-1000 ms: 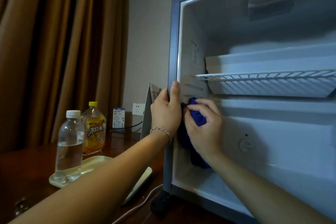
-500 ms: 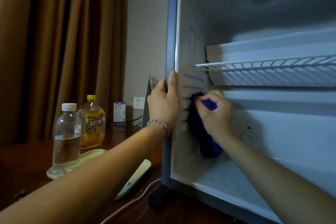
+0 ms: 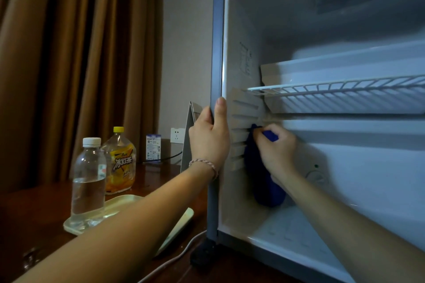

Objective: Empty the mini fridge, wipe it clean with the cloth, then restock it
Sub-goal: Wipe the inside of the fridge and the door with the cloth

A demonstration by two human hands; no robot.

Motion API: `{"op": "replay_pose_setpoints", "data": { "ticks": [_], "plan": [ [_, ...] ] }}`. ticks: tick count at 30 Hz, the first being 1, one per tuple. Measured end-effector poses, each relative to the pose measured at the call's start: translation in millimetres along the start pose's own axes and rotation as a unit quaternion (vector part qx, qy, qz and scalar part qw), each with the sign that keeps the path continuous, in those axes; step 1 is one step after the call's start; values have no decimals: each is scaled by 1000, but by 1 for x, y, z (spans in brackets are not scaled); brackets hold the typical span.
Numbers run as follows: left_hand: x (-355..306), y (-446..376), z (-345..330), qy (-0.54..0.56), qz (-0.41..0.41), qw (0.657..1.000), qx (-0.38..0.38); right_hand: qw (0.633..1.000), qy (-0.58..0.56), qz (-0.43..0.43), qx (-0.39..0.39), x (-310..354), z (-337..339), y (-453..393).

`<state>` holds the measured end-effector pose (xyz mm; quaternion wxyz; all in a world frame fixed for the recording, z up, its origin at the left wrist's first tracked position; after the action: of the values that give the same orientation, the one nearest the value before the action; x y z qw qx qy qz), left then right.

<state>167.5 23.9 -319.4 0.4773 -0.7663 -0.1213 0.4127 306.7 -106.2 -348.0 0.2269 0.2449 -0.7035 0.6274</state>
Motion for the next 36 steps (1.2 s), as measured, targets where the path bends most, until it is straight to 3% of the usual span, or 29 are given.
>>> {"op": "replay_pose_setpoints", "data": {
  "ticks": [8,12,24,30,36],
  "plan": [
    [-2,0,0,-12,10,1000,7,973,36,227,10,76,-2,40],
    [-3,0,-1,13,5,1000,18,961,69,268,0,91,-4,37],
    [-5,-1,0,-2,12,1000,-3,965,21,259,-27,80,-3,20],
    [-2,2,0,2,6,1000,-12,997,4,72,-18,26,-2,-14],
    [-4,2,0,-7,2,1000,-9,998,28,48,-21,12,-3,-27]
  ]
}}
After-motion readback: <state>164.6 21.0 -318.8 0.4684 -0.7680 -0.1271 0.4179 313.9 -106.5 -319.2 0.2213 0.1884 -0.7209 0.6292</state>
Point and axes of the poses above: each hand's wrist, its own y-axis away from the middle knuckle, its own z-axis out of the back of the hand, x = y × z, the point moved 6 cm from there along -y, towards the middle knuckle, and after that the axes turned 5 degrees about y, right-handed, at the moved point
